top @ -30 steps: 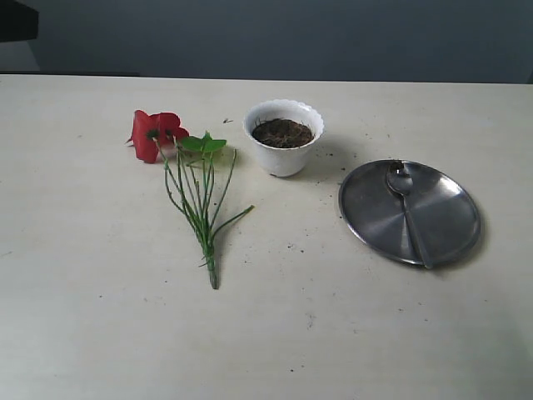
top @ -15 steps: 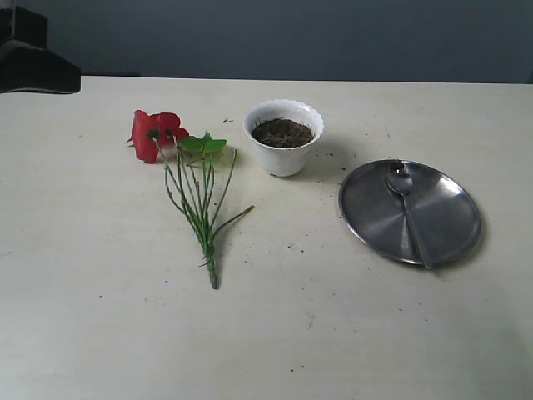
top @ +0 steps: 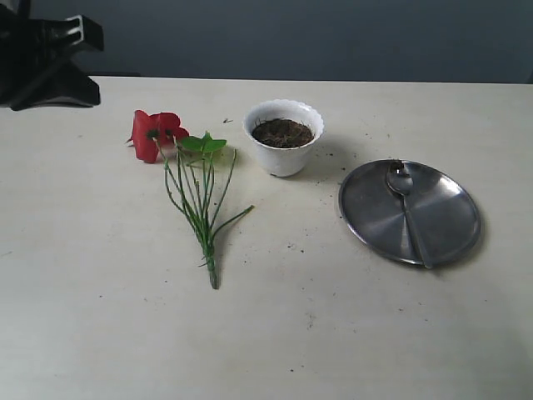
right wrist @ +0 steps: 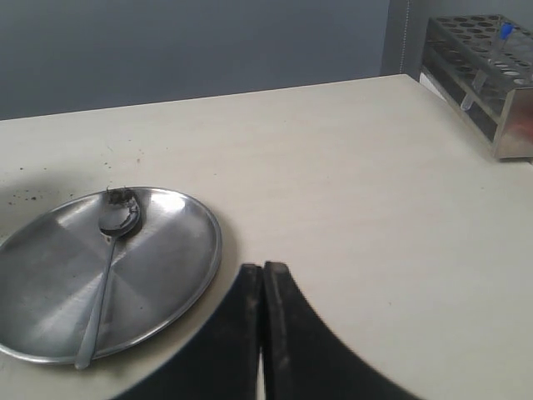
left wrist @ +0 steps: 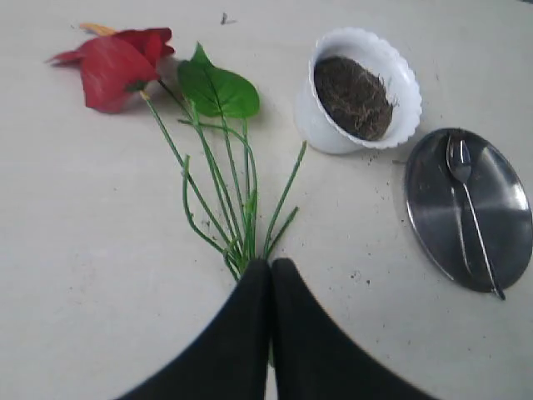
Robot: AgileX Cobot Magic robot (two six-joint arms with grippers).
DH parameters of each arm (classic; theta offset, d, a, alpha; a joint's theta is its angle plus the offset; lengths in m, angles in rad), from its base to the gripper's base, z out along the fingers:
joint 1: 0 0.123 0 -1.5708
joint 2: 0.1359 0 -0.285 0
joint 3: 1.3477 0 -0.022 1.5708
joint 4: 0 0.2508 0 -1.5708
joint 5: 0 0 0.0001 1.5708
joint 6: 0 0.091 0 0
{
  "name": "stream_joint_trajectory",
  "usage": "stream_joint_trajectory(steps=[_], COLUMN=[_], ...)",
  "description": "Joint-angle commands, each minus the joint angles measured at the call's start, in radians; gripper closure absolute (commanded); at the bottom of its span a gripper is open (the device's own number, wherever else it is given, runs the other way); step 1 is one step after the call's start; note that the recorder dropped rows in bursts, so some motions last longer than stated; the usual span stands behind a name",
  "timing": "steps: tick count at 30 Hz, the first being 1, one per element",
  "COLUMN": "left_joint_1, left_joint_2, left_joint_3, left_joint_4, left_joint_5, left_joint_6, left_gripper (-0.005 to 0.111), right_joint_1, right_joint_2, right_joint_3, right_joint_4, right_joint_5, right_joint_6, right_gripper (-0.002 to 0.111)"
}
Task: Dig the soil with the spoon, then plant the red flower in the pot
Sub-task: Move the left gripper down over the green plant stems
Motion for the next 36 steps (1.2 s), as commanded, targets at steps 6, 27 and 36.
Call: stream_joint_trajectory(steps=[6,27,36], left_joint_1=[-0.066,-0.233,-0.31], left_joint_2=[0.169,0.505,0.647], left_joint_3=[-0.006,-0.312,-0.449], left_joint_4=[0.165,0.382,0.461], left_joint_5=[0.05,0.198,0.303], left_joint_6=[-0.106,-0.382,-0.438], left_gripper=[0.106,0.106,0.106], right_joint_1=[-0.004,-0.004,-0.004], right_joint_2=[-0.006,-0.006,-0.006], right_joint_3=[0.005,0.005,0.005], right_joint_4=[0.0,0.004,0.004], right_joint_5=[-0.012,-0.015,-0.011], right_joint_6=[-0.005,-0.005,-0.005], right_gripper=[0.109,0.109,0.109])
